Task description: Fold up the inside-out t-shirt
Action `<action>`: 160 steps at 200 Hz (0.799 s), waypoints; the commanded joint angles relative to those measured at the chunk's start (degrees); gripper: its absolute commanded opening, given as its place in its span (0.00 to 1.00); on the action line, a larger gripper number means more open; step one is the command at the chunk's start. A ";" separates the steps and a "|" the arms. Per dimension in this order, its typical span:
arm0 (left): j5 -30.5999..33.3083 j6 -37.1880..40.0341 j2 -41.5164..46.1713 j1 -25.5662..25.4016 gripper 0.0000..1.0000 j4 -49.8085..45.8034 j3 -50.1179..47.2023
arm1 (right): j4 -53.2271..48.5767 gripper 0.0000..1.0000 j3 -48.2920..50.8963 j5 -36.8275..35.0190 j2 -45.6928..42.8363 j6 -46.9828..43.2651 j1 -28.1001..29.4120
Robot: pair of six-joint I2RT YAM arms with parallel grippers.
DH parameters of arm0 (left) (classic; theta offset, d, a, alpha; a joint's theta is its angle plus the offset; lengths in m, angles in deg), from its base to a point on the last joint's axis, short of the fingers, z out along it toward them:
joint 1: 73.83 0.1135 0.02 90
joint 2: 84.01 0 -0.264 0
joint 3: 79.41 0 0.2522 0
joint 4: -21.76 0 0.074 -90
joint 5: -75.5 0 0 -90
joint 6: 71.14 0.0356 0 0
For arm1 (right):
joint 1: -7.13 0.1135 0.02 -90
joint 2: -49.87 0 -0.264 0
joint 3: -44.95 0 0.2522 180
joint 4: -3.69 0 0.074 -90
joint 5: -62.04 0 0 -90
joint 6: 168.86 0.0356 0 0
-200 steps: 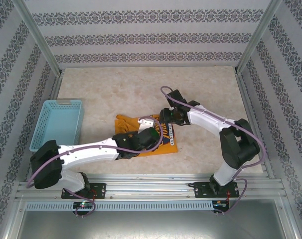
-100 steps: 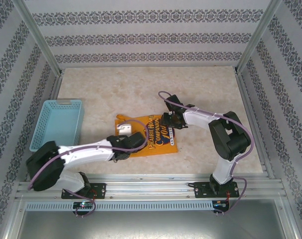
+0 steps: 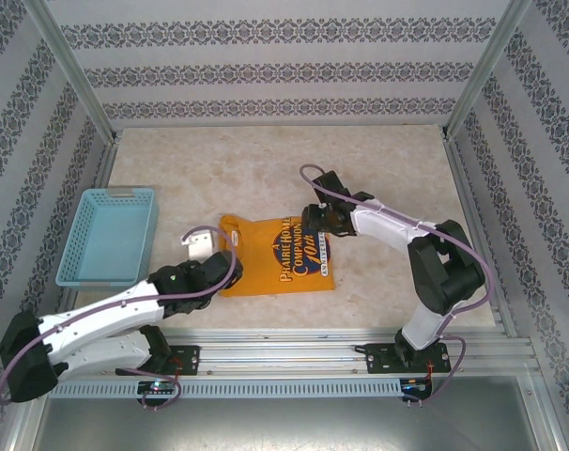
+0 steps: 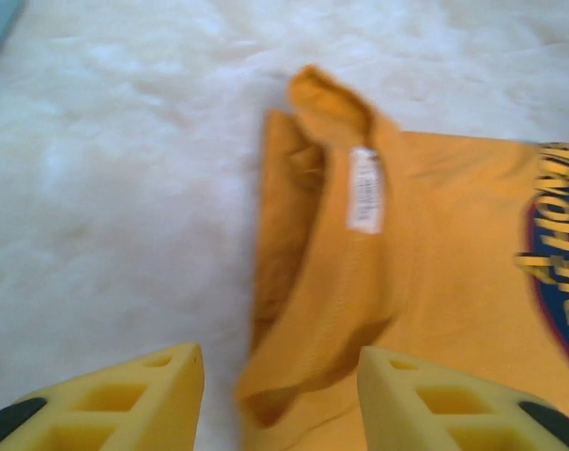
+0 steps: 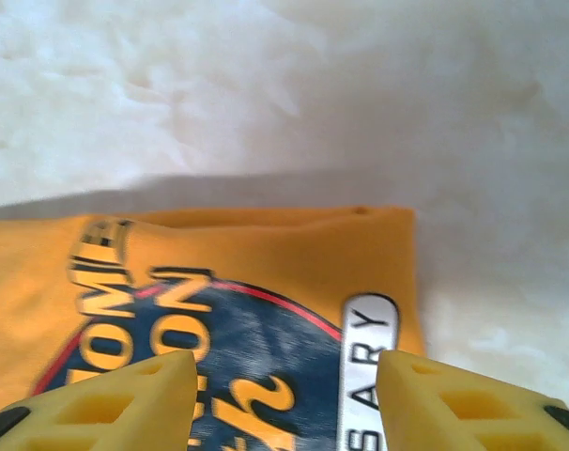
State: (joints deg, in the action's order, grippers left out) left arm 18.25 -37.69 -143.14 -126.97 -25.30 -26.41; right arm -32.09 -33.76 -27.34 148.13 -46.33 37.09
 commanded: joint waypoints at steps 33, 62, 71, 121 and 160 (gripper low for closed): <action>-11.79 1.27 -16.62 2.20 0.49 15.07 0.49 | -1.20 0.53 -8.17 1.39 9.66 -2.79 2.32; -17.16 -0.18 -18.51 8.58 0.48 17.69 -4.32 | -2.61 0.51 -7.86 0.89 13.00 -1.08 0.69; -18.39 1.00 -19.15 10.55 0.48 18.77 -5.15 | -2.56 0.50 -6.14 0.49 12.73 0.03 -0.31; -21.75 13.44 -30.62 17.84 0.49 22.38 2.00 | 1.39 0.45 14.06 -1.84 0.87 10.73 -1.17; -27.40 20.62 -43.81 20.48 0.50 20.37 17.53 | 1.57 0.48 30.82 -5.58 -19.28 22.58 6.74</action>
State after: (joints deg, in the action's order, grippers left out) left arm -3.61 -24.64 -178.88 -108.02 -9.41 -17.03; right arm -26.17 -10.90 -29.48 137.55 -34.11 38.75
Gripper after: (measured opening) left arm 0.495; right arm 0.467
